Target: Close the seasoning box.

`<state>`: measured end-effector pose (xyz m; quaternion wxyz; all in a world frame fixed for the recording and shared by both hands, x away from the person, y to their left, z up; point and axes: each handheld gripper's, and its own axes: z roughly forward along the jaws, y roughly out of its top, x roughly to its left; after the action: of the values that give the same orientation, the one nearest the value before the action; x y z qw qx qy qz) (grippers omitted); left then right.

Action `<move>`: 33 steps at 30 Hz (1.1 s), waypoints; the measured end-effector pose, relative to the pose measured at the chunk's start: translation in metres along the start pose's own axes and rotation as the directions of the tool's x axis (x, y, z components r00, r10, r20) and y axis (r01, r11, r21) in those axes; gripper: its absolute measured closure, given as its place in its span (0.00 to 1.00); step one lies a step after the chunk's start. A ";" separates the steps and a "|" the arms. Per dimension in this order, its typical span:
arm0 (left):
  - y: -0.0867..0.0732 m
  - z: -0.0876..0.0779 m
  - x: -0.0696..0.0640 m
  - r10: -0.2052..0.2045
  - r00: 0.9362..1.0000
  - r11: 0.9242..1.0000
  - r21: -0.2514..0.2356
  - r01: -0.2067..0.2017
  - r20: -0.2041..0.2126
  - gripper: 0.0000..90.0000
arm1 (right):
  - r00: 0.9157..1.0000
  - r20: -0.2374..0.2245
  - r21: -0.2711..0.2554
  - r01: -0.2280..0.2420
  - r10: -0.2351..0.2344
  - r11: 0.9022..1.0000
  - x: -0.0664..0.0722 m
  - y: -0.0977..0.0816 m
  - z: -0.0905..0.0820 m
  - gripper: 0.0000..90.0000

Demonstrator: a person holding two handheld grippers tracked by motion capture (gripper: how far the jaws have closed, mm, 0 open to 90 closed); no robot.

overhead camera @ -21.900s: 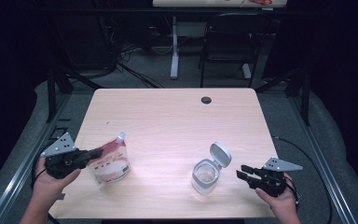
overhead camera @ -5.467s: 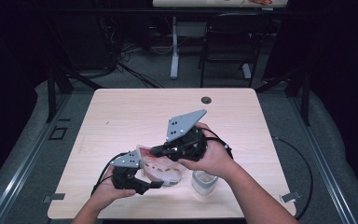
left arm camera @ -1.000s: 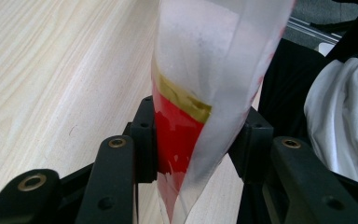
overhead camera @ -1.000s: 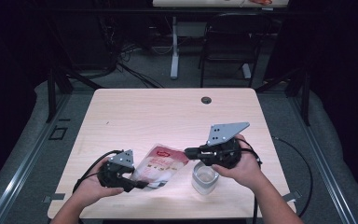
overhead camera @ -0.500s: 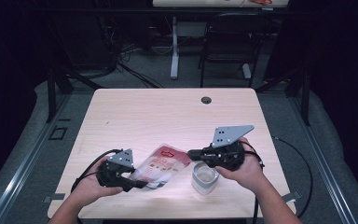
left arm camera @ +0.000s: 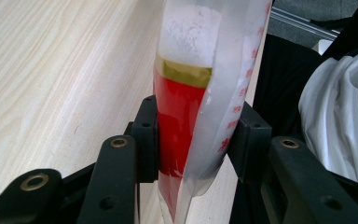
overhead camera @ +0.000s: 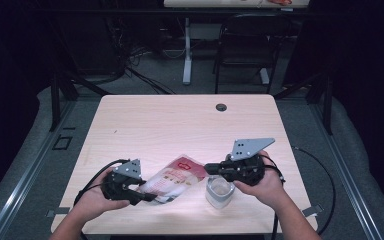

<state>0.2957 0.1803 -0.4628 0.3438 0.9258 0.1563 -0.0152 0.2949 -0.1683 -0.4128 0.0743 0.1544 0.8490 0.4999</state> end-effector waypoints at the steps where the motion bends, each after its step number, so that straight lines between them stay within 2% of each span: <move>1: 0.000 0.000 0.000 0.002 1.000 1.000 0.000 -0.002 -0.003 0.67 | 1.000 0.001 -0.004 -0.002 0.002 1.000 0.000 -0.001 0.000 0.99; 16: 0.006 -0.004 0.001 0.006 1.000 1.000 0.013 -0.006 -0.004 0.68 | 1.000 0.015 -0.017 -0.021 0.021 1.000 -0.002 -0.011 0.000 0.99; 33: 0.018 -0.004 0.001 0.024 1.000 0.998 0.066 -0.023 -0.019 0.68 | 0.998 0.043 -0.051 -0.038 0.040 0.998 -0.004 -0.032 0.000 0.99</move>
<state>0.3012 0.1705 -0.4483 0.3118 0.9385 0.1483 -0.0072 0.2926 -0.1838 -0.4410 0.0873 0.1799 0.8310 0.5191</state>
